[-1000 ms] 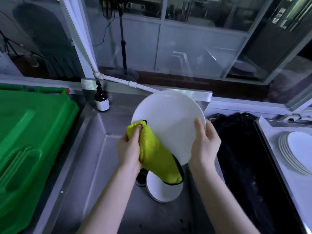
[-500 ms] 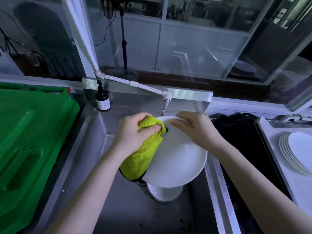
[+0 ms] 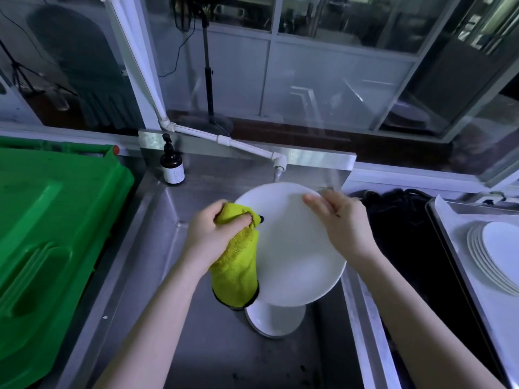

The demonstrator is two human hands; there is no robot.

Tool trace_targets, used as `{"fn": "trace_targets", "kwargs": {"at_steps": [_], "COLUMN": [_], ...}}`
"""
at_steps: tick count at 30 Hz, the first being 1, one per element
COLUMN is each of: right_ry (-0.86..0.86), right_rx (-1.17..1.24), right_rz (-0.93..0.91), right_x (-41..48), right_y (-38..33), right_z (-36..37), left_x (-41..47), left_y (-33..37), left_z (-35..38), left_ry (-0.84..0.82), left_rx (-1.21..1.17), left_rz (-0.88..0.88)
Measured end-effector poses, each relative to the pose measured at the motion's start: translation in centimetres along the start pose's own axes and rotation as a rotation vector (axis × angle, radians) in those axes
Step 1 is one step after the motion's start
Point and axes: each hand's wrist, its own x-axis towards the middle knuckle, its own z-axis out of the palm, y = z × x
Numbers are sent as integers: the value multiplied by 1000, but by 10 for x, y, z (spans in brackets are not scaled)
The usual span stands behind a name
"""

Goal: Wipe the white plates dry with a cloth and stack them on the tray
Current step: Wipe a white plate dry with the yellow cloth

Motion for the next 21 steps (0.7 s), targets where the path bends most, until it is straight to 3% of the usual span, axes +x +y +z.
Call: {"fn": "trace_targets", "kwargs": {"at_steps": [3,5,10,13,18,21], "right_ry": [-197,-178,99,93,-157,-214], "right_rx": [-130,-116,156,148,-75,-54], "right_rz": [-196,-216,108,132,-107,-152], "right_x": [-6,-8,-8,-8,-9,-12], "right_y": [-11,-10,0,0,-11,-12], "right_z": [11,10,2,2,13,21], "left_x": [3,3,-3,-7,1,3], "left_y": [14,16,-6,-13,1,10], "left_z": [4,6,1,0,-1,3], "left_ry": [-200,-243,53,64,-124,-229], "left_rx": [306,289,-201,-182,126,228], "left_rz": [237,280,-127,-185,111,213]}}
